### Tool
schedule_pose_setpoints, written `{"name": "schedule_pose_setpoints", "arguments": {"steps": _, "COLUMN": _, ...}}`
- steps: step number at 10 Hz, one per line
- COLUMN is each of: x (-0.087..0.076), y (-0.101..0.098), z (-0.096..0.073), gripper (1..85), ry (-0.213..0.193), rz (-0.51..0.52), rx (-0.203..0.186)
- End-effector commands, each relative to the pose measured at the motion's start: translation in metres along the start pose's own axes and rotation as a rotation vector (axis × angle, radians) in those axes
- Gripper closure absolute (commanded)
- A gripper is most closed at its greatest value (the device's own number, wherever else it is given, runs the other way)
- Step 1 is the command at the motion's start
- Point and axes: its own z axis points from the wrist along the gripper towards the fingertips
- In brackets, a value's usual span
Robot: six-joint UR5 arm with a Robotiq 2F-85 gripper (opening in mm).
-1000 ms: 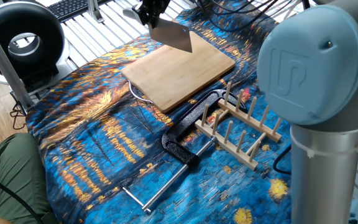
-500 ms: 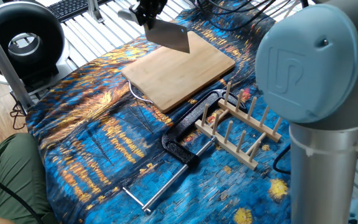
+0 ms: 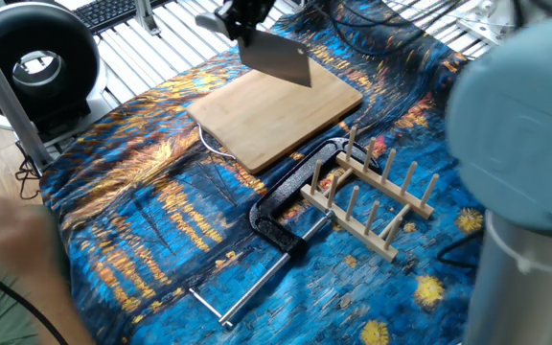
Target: Put the knife on the knife rack
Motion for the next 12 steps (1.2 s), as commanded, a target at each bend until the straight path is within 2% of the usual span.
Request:
{"name": "schedule_pose_setpoints", "arguments": {"steps": 1, "x": 0.000, "y": 0.001, "z": -0.001, "gripper": 84.7, "ry": -0.010, "rz": -0.039, "rx": -0.016}}
{"name": "schedule_pose_setpoints", "arguments": {"steps": 2, "x": 0.004, "y": 0.006, "z": -0.001, "gripper": 84.7, "ry": 0.003, "rz": -0.060, "rx": -0.034}}
{"name": "schedule_pose_setpoints", "arguments": {"steps": 4, "x": 0.012, "y": 0.006, "z": -0.001, "gripper": 84.7, "ry": 0.033, "rz": -0.140, "rx": -0.039}}
{"name": "schedule_pose_setpoints", "arguments": {"steps": 5, "x": 0.009, "y": 0.004, "z": -0.001, "gripper": 84.7, "ry": 0.022, "rz": -0.130, "rx": -0.029}}
{"name": "schedule_pose_setpoints", "arguments": {"steps": 6, "x": 0.015, "y": -0.002, "z": -0.001, "gripper": 84.7, "ry": 0.047, "rz": -0.136, "rx": -0.008}}
{"name": "schedule_pose_setpoints", "arguments": {"steps": 7, "x": 0.016, "y": 0.005, "z": -0.001, "gripper": 84.7, "ry": 0.048, "rz": -0.133, "rx": -0.036}}
{"name": "schedule_pose_setpoints", "arguments": {"steps": 8, "x": 0.032, "y": 0.004, "z": -0.010, "gripper": 84.7, "ry": 0.032, "rz": -0.129, "rx": -0.047}}
{"name": "schedule_pose_setpoints", "arguments": {"steps": 9, "x": 0.063, "y": -0.005, "z": -0.026, "gripper": 84.7, "ry": 0.031, "rz": -0.134, "rx": -0.032}}
{"name": "schedule_pose_setpoints", "arguments": {"steps": 10, "x": 0.085, "y": -0.009, "z": -0.042, "gripper": 84.7, "ry": 0.034, "rz": -0.137, "rx": -0.023}}
{"name": "schedule_pose_setpoints", "arguments": {"steps": 12, "x": 0.113, "y": -0.008, "z": -0.062, "gripper": 84.7, "ry": 0.033, "rz": -0.141, "rx": -0.049}}
